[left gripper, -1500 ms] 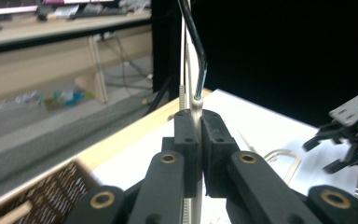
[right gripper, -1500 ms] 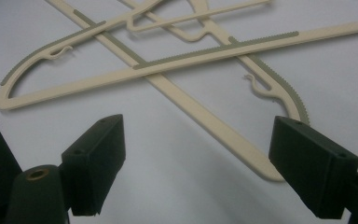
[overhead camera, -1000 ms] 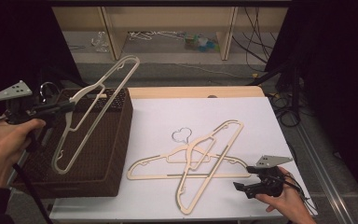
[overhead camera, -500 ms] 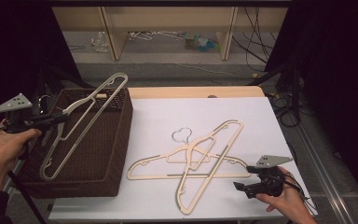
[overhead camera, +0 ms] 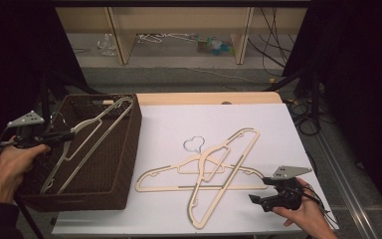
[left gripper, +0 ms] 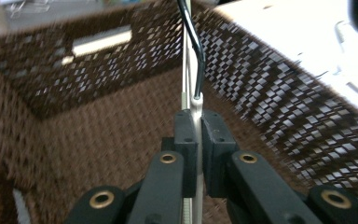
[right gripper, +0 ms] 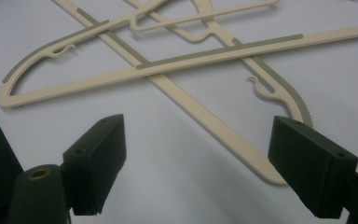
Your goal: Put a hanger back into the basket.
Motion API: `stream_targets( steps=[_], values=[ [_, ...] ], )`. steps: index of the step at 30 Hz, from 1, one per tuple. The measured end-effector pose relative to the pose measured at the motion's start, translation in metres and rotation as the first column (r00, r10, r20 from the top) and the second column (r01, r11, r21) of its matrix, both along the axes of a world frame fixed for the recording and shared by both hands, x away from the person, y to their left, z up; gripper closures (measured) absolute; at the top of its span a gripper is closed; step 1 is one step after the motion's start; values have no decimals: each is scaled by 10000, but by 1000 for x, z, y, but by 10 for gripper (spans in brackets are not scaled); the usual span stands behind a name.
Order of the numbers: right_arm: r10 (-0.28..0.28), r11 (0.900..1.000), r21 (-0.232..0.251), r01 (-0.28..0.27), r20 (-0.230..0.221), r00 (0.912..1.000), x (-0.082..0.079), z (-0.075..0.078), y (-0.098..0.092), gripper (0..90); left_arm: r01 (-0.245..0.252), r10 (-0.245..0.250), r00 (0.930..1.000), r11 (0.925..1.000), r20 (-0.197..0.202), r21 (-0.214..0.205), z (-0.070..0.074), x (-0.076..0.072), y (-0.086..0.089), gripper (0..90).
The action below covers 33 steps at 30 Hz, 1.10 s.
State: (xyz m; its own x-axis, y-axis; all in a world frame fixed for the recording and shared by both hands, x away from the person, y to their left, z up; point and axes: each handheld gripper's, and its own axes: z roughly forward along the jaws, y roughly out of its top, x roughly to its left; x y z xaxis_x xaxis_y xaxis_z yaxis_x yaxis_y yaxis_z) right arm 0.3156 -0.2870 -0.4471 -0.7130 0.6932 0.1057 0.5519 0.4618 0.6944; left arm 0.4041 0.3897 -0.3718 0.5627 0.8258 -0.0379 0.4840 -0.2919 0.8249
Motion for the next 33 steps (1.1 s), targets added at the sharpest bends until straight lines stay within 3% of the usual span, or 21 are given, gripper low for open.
stream_targets(
  steps=[4, 7, 8, 9, 10, 11, 12, 13, 15, 17, 18, 19, 20, 21, 23, 24, 25, 29, 31, 33],
  values=[
    [56, 10000, -72, -56, 0, 10000, 1, 0, -1, 204, -520, 503, 9982, 9973, -335, -517, -13, 5, -6, 855],
    [67, 10000, -51, -68, -31, 10000, 1, 0, -2, 204, -697, 682, 9967, 9970, -442, -341, -21, 10, -7, 852],
    [82, 10000, -54, -82, 0, 10000, 1, 0, -2, 204, -710, 701, 9971, 9970, -289, -300, -24, 13, -7, 851],
    [73, 10000, -58, -74, -12, 10000, 1, 0, -2, 204, -1044, 1026, 9937, 9938, -458, -389, -26, 13, -8, 849],
    [90, 9999, -59, -90, 24, 10000, 1, 0, -2, 204, -1083, 1068, 9936, 9933, -378, -393, -26, 14, -6, 845],
    [0, 10000, -52, 0, -83, 10000, 0, 0, -2, 204, -1206, 1194, 9922, 9922, -368, -326, -26, 15, -4, 835],
    [38, 10000, -16, -39, -12, 10000, 0, -1, -2, 204, -1085, 1084, 9940, 9941, -108, -49, -27, 18, -1, 802],
    [6, 10000, 8, -6, -26, 10000, 0, -1, -2, 204, -1345, 1348, 9907, 9908, -194, 117, -27, 17, 0, 783],
    [-77, 9999, 93, 78, -45, 10000, 0, -3, -2, 204, -1382, 1389, 9902, 9896, -142, 392, -28, 17, 5, 735],
    [-47, 10000, 81, 47, -4, 10000, 0, -3, -2, 204, -2081, 2097, 9772, 9770, -328, 461, -28, 13, 8, 694],
    [-39, 10000, 80, 39, -17, 10000, 0, -2, -1, 204, -2167, 2182, 9756, 9748, -255, 531, -28, 12, 11, 681],
    [72, 10000, -54, -72, -46, 10000, 0, -1, -2, 204, -2772, 2787, 9593, 9601, -454, 377, -28, 8, 10, 653],
    [73, 10000, -48, -73, -42, 10000, 0, -1, -2, 204, -2945, 2963, 9539, 9547, -468, 423, -28, 7, 10, 605],
    [72, 10000, -40, -72, -43, 10000, 0, -1, -2, 204, -3106, 3120, 9492, 9498, -410, 365, -27, 4, 9, 603],
    [85, 10000, -29, -85, -61, 9999, 0, -1, -2, 204, -3176, 3182, 9478, 9478, -207, 284, -24, 1, 7, 583],
    [83, 10000, -25, -83, -141, 9999, 0, -1, -2, 204, -3353, 3359, 9418, 9414, -109, 379, -21, -1, 7, 561],
    [127, 9999, -28, -127, -81, 9999, 1, -1, -2, 204, -3456, 3458, 9383, 9382, -108, 171, -19, -3, 5, 544],
    [2, 10000, 1, -2, -82, 10000, 0, -1, -2, 204, -3111, 3124, 9496, 9494, 266, -421, -7, -15, -13, 477],
    [-111, 9999, 96, 111, 9, 9999, 0, -3, -1, 206, -2598, 2612, 9638, 9651, 537, -329, 0, -23, -29, 432],
    [-76, 10000, -42, 75, -114, 9999, 0, -2, -3, 206, -2177, 2191, 9729, 9757, 738, -261, 6, -31, -49, 386]
  ],
)
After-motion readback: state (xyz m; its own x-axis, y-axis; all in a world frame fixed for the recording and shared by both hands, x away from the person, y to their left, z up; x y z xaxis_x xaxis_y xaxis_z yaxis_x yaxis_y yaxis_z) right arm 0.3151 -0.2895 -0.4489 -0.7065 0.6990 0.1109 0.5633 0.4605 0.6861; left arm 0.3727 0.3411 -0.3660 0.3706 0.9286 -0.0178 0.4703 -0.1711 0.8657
